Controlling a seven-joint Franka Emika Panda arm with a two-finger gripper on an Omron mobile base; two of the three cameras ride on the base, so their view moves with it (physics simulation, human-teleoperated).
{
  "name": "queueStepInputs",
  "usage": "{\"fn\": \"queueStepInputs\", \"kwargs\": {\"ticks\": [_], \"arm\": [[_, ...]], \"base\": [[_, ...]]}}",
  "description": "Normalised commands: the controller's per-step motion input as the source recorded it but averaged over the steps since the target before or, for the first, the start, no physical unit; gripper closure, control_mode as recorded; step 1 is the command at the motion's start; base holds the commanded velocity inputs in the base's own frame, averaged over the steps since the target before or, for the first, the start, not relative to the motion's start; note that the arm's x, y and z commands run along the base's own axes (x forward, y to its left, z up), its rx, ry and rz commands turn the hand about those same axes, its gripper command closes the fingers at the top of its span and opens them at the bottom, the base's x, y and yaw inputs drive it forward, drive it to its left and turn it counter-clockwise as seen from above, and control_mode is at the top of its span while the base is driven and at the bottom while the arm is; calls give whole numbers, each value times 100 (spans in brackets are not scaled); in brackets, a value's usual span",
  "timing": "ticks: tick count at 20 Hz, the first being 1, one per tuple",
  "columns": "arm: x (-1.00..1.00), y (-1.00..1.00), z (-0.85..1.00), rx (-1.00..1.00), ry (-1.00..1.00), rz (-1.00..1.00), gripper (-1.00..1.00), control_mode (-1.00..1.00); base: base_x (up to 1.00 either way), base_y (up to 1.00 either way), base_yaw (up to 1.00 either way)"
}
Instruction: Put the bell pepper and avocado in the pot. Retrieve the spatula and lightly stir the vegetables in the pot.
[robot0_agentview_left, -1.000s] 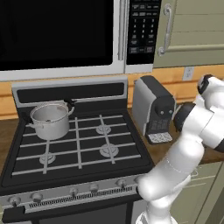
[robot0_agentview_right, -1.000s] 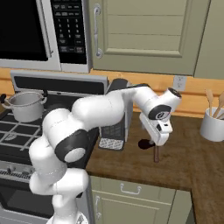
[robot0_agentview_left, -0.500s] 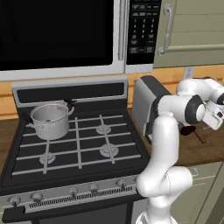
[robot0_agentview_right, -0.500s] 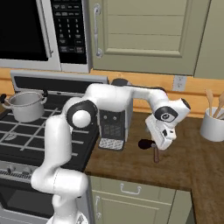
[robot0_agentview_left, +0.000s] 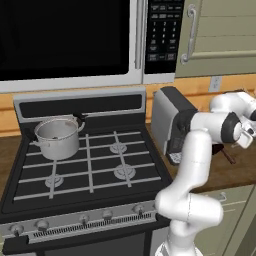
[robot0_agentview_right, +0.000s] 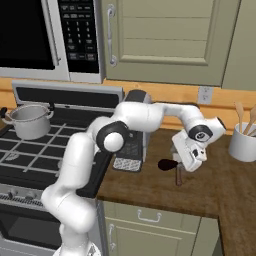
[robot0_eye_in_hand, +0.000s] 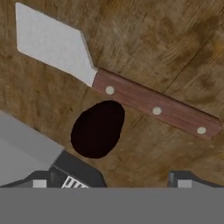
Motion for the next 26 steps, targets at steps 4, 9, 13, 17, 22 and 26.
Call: {"fn": "queueStepInputs", "kwargs": {"ticks": [4, 9, 13, 17, 22, 26], "arm": [[25, 37, -32, -20, 0, -6, -100, -100], [14, 20, -41, -21, 0, -7, -100, -100], [-10, 0, -23, -11, 0, -7, -100, -100], [-25, 15, -14, -8, 0, -9, -100, -100], [-21, 27, -11, -3, 0, -6, -100, -100], [-2, 30, -3, -3, -1, -5, 100, -100]], "base": [[0, 0, 0], [0, 0, 0], [0, 0, 0], [0, 0, 0], [0, 0, 0], [0, 0, 0]]}}
